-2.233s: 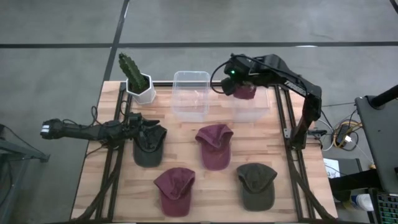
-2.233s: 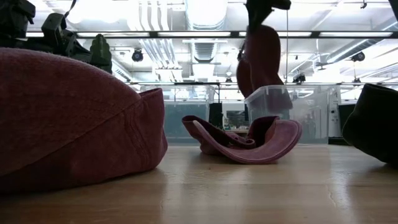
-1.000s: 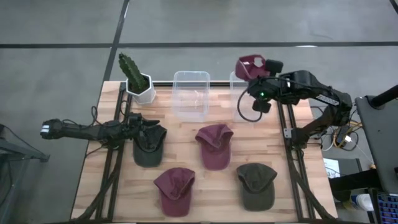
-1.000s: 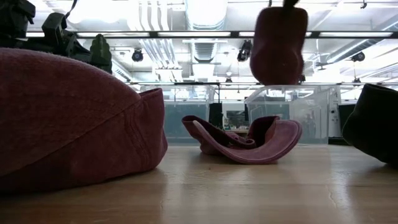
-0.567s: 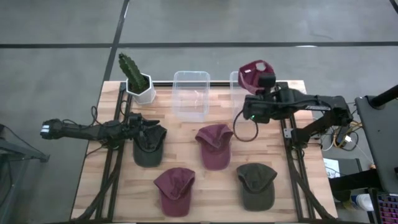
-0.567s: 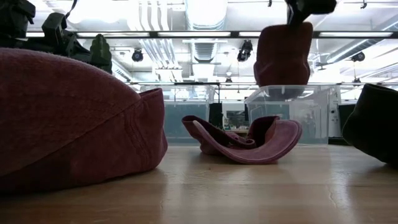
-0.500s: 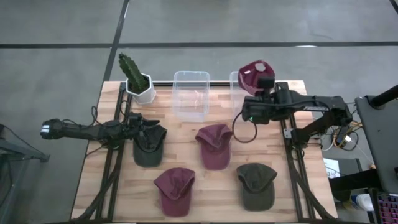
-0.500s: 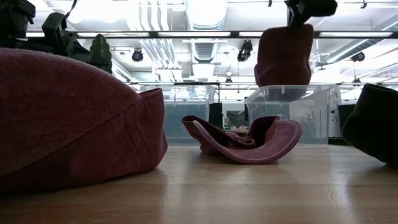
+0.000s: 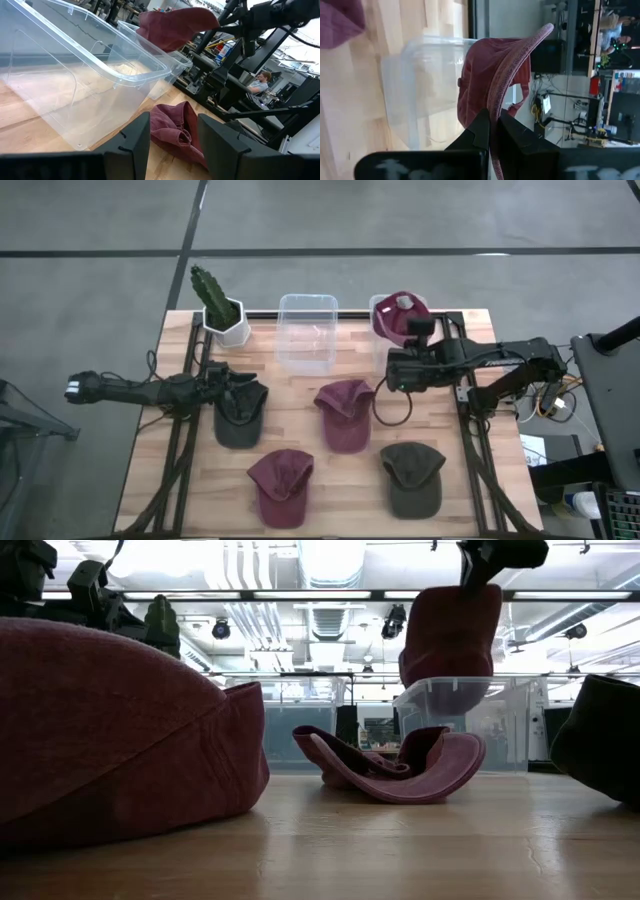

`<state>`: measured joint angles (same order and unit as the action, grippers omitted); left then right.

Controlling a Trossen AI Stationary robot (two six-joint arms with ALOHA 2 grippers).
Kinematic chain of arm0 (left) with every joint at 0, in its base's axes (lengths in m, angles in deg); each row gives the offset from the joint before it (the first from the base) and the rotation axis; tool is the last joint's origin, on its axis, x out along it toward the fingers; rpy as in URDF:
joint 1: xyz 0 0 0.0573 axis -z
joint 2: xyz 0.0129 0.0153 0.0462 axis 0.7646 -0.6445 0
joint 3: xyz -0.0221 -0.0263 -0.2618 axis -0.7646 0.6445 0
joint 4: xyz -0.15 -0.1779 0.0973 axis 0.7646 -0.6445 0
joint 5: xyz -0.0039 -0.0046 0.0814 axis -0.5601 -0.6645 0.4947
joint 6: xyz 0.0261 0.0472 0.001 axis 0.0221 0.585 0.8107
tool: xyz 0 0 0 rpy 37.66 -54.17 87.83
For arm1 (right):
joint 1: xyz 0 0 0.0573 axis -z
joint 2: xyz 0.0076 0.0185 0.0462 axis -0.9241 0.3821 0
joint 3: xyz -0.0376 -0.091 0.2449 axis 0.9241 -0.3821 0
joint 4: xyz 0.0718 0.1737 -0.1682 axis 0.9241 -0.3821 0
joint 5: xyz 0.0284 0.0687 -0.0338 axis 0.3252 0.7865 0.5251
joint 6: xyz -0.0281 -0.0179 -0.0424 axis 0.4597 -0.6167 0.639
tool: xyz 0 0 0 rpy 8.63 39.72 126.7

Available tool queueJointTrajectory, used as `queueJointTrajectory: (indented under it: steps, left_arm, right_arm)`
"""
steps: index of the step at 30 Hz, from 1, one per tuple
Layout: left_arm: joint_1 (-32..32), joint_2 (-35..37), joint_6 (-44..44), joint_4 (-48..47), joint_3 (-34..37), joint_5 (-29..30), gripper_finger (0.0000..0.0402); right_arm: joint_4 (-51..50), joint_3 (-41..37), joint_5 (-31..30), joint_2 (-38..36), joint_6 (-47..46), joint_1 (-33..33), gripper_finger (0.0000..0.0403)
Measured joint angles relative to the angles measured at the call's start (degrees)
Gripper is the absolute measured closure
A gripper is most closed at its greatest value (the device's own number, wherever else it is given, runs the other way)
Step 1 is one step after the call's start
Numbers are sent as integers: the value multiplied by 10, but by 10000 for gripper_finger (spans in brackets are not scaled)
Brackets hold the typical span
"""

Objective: Pick & Place hat
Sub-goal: Put the right red cap into the right transparent bin

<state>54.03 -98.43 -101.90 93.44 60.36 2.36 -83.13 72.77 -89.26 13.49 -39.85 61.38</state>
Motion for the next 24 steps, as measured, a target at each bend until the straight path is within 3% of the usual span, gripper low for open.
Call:
queueJointTrajectory:
  steps: [10, 15, 24]
  left_arm:
    - [0, 0, 2, 0, 0, 0, 246]
    - [0, 0, 2, 0, 0, 0, 246]
    - [0, 0, 2, 0, 0, 0, 246]
  right_arm:
    - [38, -75, -1, 0, 20, 1, 391]
    - [71, -118, -29, 0, 36, 2, 391]
    - [74, -127, -2, -1, 35, 2, 390]
